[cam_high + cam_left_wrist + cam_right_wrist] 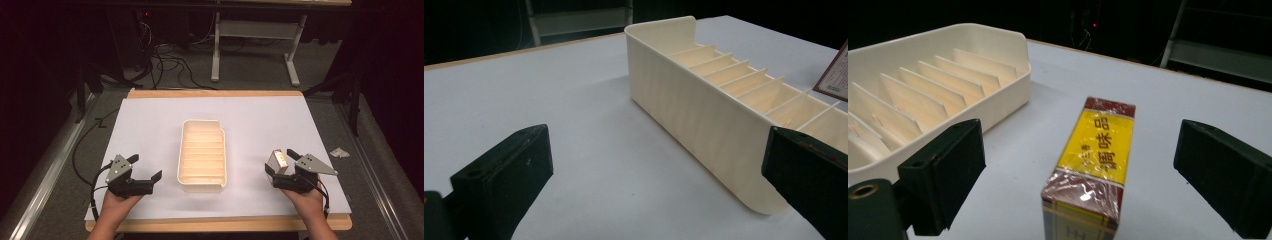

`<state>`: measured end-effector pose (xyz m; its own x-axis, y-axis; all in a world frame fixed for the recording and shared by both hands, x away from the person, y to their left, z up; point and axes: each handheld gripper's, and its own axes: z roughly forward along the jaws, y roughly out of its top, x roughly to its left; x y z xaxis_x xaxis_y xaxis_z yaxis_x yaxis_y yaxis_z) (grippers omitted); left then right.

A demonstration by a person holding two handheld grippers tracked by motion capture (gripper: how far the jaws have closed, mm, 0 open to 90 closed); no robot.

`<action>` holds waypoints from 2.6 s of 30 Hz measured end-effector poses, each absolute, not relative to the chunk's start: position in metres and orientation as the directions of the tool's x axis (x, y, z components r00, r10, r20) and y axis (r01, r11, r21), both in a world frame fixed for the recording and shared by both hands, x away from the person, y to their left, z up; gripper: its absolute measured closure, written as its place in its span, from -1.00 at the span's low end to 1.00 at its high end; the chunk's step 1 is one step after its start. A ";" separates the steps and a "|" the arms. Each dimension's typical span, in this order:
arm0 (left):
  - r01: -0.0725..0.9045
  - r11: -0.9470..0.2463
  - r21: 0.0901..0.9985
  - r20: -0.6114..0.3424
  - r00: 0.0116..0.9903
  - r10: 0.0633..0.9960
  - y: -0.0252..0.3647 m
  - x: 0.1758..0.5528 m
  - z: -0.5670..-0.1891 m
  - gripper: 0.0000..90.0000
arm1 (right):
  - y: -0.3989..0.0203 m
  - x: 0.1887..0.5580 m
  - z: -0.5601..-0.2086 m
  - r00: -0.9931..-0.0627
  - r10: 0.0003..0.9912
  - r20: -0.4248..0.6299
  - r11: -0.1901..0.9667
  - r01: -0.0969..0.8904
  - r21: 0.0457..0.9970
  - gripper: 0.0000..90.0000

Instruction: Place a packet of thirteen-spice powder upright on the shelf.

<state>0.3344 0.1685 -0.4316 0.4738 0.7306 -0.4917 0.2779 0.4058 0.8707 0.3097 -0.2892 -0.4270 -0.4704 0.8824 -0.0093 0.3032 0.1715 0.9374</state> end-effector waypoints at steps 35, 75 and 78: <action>0.290 0.378 0.879 -0.475 0.480 0.737 0.165 0.337 -0.437 -0.91 | -0.297 0.303 -0.441 -0.451 0.892 0.023 0.142 0.330 0.933 0.07; 0.288 0.377 0.880 -0.474 0.495 0.728 0.160 0.337 -0.437 -0.87 | -0.306 0.300 -0.429 -0.434 0.901 -0.003 0.162 0.330 0.930 0.53; 0.289 0.374 0.881 -0.472 0.497 0.728 0.161 0.337 -0.438 -0.86 | -0.307 0.299 -0.425 -0.439 0.898 -0.007 0.161 0.315 0.935 0.53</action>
